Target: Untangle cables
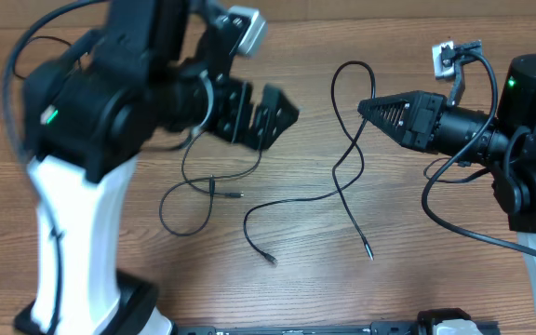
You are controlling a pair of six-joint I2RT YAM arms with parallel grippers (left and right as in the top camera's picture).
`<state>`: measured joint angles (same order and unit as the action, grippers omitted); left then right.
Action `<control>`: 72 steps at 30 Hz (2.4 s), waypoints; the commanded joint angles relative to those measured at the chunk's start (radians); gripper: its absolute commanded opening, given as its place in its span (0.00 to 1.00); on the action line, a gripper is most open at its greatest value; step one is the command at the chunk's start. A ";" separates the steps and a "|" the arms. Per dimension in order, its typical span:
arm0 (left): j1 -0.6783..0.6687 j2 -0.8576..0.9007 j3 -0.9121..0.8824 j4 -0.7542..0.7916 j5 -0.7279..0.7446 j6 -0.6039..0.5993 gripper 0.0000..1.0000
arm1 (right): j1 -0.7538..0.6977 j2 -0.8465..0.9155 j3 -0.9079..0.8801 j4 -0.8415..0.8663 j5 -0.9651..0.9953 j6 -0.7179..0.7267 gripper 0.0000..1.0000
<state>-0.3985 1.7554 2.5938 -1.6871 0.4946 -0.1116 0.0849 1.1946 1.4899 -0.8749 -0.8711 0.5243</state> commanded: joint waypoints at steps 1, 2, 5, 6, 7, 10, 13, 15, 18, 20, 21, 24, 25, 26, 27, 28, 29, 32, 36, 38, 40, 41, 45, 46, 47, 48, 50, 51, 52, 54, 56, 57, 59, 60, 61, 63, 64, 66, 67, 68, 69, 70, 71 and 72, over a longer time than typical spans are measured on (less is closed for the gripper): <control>-0.016 -0.073 -0.120 -0.003 -0.063 0.006 1.00 | -0.002 -0.003 0.004 0.003 0.006 0.006 0.04; -0.020 -0.095 -0.165 -0.002 -0.082 0.006 1.00 | -0.002 -0.003 0.004 0.003 0.006 0.006 0.04; -0.028 -0.161 -0.330 0.001 -0.144 0.006 1.00 | -0.002 -0.003 0.004 0.003 0.006 0.006 0.04; -0.028 -0.174 -0.382 0.009 -0.147 0.008 1.00 | -0.002 -0.003 0.004 0.003 0.006 0.006 0.04; -0.027 -0.181 -0.424 0.024 -0.146 0.007 1.00 | -0.002 -0.003 0.004 0.003 0.006 0.006 0.04; -0.028 -0.180 -0.539 0.126 -0.072 0.008 1.00 | -0.002 -0.003 0.004 0.003 0.006 0.007 0.04; -0.030 -0.174 -0.652 0.269 0.071 0.027 1.00 | -0.002 -0.003 0.004 0.003 0.005 0.024 0.04; -0.034 -0.166 -0.731 0.371 0.151 0.040 1.00 | -0.002 -0.003 0.004 0.004 -0.003 0.026 0.04; -0.044 -0.154 -0.824 0.507 0.187 0.040 0.96 | -0.002 -0.003 0.004 0.003 -0.006 0.026 0.04; -0.056 -0.145 -0.883 0.606 0.184 0.036 0.96 | -0.002 -0.003 0.004 0.003 -0.007 0.030 0.04; -0.061 -0.140 -0.905 0.646 0.183 0.030 0.96 | -0.002 -0.003 0.004 0.005 -0.013 0.029 0.04; -0.074 -0.113 -0.962 0.761 0.182 0.009 0.98 | -0.002 -0.003 0.004 0.010 -0.021 0.030 0.04; -0.077 -0.103 -0.971 0.783 0.183 0.004 0.98 | -0.002 -0.003 0.004 0.012 -0.021 0.029 0.04; -0.080 -0.090 -0.980 0.806 0.183 0.002 0.98 | -0.002 -0.003 0.004 0.014 -0.021 0.029 0.04; -0.082 -0.079 -0.988 0.828 0.183 0.001 0.98 | -0.002 -0.003 0.004 0.016 -0.020 0.029 0.04; -0.085 -0.070 -0.993 0.845 0.182 -0.001 0.98 | -0.002 -0.003 0.004 0.020 -0.020 0.030 0.04; -0.087 -0.058 -0.998 0.864 0.182 0.000 0.97 | -0.002 -0.003 0.004 0.024 -0.020 0.030 0.04; -0.097 -0.023 -1.004 0.922 0.182 -0.001 0.96 | -0.002 -0.003 0.004 0.036 -0.020 0.030 0.04; -0.119 0.028 -1.004 0.991 0.182 -0.002 0.93 | -0.002 -0.003 0.004 0.037 -0.020 0.030 0.04; -0.128 0.055 -1.004 1.025 0.183 -0.011 0.91 | -0.002 -0.003 0.004 0.036 -0.020 0.030 0.04; -0.135 0.079 -1.004 1.059 0.183 -0.042 0.89 | -0.002 -0.003 0.004 0.037 -0.020 0.030 0.04; -0.137 0.091 -1.004 1.076 0.184 -0.066 0.86 | -0.002 -0.003 0.004 0.037 -0.020 0.030 0.04; -0.140 0.119 -1.004 1.133 0.187 -0.124 0.75 | -0.002 -0.003 0.004 0.037 -0.019 0.030 0.04; -0.140 0.122 -1.004 1.147 0.187 -0.137 0.73 | -0.002 -0.003 0.004 0.037 -0.020 0.030 0.04; -0.140 0.122 -1.004 1.156 0.187 -0.152 0.71 | -0.002 -0.003 0.004 0.037 -0.020 0.030 0.04; -0.140 0.122 -1.004 1.166 0.189 -0.168 0.65 | -0.002 -0.003 0.004 0.039 -0.020 0.030 0.04; -0.140 0.122 -1.004 1.192 0.217 -0.184 0.56 | -0.002 -0.003 0.004 0.042 -0.019 0.039 0.04; -0.140 0.122 -1.004 1.201 0.234 -0.185 0.52 | -0.002 -0.003 0.004 0.044 -0.019 0.050 0.04; -0.140 0.122 -1.004 1.207 0.244 -0.185 0.49 | -0.002 -0.003 0.004 0.047 -0.020 0.056 0.04; -0.140 0.122 -1.004 1.219 0.278 -0.185 0.38 | -0.002 -0.003 0.004 0.056 -0.020 0.056 0.04; -0.140 0.122 -1.004 1.220 0.307 -0.185 0.22 | -0.002 -0.003 0.004 0.056 -0.020 0.056 0.04; -0.140 0.122 -1.004 1.220 0.319 -0.185 0.13 | -0.002 -0.003 0.004 0.056 -0.020 0.056 0.04; -0.139 0.122 -1.004 1.220 0.341 -0.185 0.04 | -0.002 -0.003 0.004 0.056 -0.020 0.056 0.04; -0.139 0.122 -1.004 1.220 0.342 -0.185 0.04 | -0.002 -0.003 0.004 0.056 -0.020 0.056 0.04; -0.139 0.122 -1.004 1.220 0.342 -0.187 0.04 | -0.002 -0.003 0.004 0.056 -0.019 0.055 0.04; -0.138 0.122 -1.004 1.220 0.341 -0.208 0.04 | -0.002 -0.003 0.004 0.055 -0.006 0.056 0.04; -0.137 0.122 -1.004 1.220 0.341 -0.212 0.04 | -0.002 -0.003 0.004 0.055 0.008 0.055 0.04; -0.132 0.122 -1.004 1.220 0.335 -0.234 0.04 | -0.002 -0.003 0.004 0.054 0.047 0.055 0.04; -0.125 0.122 -1.004 1.220 0.333 -0.246 0.04 | -0.002 -0.003 0.004 0.053 0.073 0.056 0.04; -0.118 0.122 -1.004 1.218 0.333 -0.260 0.04 | -0.002 -0.003 0.004 0.051 0.099 0.056 0.04; -0.109 0.122 -1.004 1.215 0.333 -0.278 0.04 | -0.002 -0.003 0.004 0.046 0.128 0.056 0.04; -0.097 0.121 -1.003 1.211 0.334 -0.300 0.04 | -0.003 -0.003 0.004 0.034 0.168 0.056 0.04; -0.086 0.120 -1.003 1.205 0.334 -0.324 0.04 | -0.005 -0.003 0.004 0.021 0.206 0.056 0.04; -0.072 0.117 -1.003 1.197 0.334 -0.349 0.04 | -0.011 -0.003 0.004 0.002 0.252 0.056 0.04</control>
<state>-0.5106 1.8721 1.5951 -0.4816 0.8112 -0.3782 0.0845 1.1946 1.4899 -0.8558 -0.7624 0.5766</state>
